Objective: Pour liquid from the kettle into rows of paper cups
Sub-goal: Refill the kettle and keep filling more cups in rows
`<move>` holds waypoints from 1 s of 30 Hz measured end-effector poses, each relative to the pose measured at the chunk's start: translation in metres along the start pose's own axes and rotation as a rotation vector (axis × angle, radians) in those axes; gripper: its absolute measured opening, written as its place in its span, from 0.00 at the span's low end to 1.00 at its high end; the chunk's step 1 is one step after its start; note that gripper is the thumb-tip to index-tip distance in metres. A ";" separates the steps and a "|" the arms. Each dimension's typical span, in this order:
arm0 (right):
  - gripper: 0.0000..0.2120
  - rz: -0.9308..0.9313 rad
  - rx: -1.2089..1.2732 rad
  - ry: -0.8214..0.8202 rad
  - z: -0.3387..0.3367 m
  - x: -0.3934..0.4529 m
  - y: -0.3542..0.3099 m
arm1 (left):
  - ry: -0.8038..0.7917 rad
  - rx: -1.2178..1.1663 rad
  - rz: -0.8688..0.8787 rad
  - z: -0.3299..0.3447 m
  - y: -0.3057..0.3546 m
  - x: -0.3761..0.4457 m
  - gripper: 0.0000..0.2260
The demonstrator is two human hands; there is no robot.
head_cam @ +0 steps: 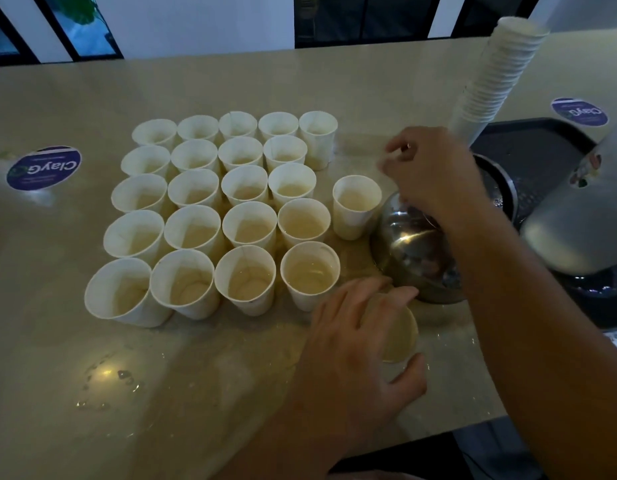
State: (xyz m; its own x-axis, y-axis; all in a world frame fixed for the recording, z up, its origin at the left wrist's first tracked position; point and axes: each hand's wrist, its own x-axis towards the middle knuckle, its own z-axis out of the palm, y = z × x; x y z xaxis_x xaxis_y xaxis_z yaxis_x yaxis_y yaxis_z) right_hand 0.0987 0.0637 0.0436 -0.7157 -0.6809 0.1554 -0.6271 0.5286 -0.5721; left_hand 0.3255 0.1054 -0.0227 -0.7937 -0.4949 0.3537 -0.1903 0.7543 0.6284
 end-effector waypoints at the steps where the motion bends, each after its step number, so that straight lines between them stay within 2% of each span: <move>1: 0.09 -0.014 0.047 0.098 -0.008 -0.004 0.001 | 0.022 -0.021 0.010 -0.001 0.002 0.004 0.24; 5: 0.06 -0.009 0.147 0.446 -0.024 -0.025 0.022 | 0.099 -0.093 0.019 -0.012 0.007 0.039 0.16; 10: 0.12 0.028 0.092 0.630 -0.009 -0.042 0.057 | 0.074 -0.091 -0.053 -0.030 0.007 0.098 0.12; 13: 0.15 0.122 0.250 0.569 -0.009 -0.045 0.065 | 0.071 -0.057 -0.051 -0.035 0.007 0.129 0.11; 16: 0.16 0.132 0.388 0.473 -0.009 -0.044 0.069 | 0.029 -0.012 -0.071 -0.034 0.002 0.154 0.12; 23: 0.17 0.168 0.532 0.483 -0.012 -0.040 0.070 | -0.119 0.069 -0.072 -0.018 -0.013 0.181 0.17; 27: 0.09 0.151 0.570 0.468 -0.013 -0.042 0.065 | -0.173 0.020 -0.176 -0.015 -0.017 0.192 0.23; 30: 0.07 0.110 0.563 0.440 -0.018 -0.047 0.061 | -0.172 0.021 -0.250 -0.016 -0.025 0.196 0.28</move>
State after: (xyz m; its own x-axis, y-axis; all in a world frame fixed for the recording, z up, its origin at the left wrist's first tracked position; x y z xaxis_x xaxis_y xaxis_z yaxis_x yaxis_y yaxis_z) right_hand 0.0880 0.1371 0.0162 -0.8976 -0.3087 0.3148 -0.3754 0.1607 -0.9128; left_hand 0.1845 -0.0170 0.0424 -0.8067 -0.5872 0.0664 -0.4023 0.6280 0.6661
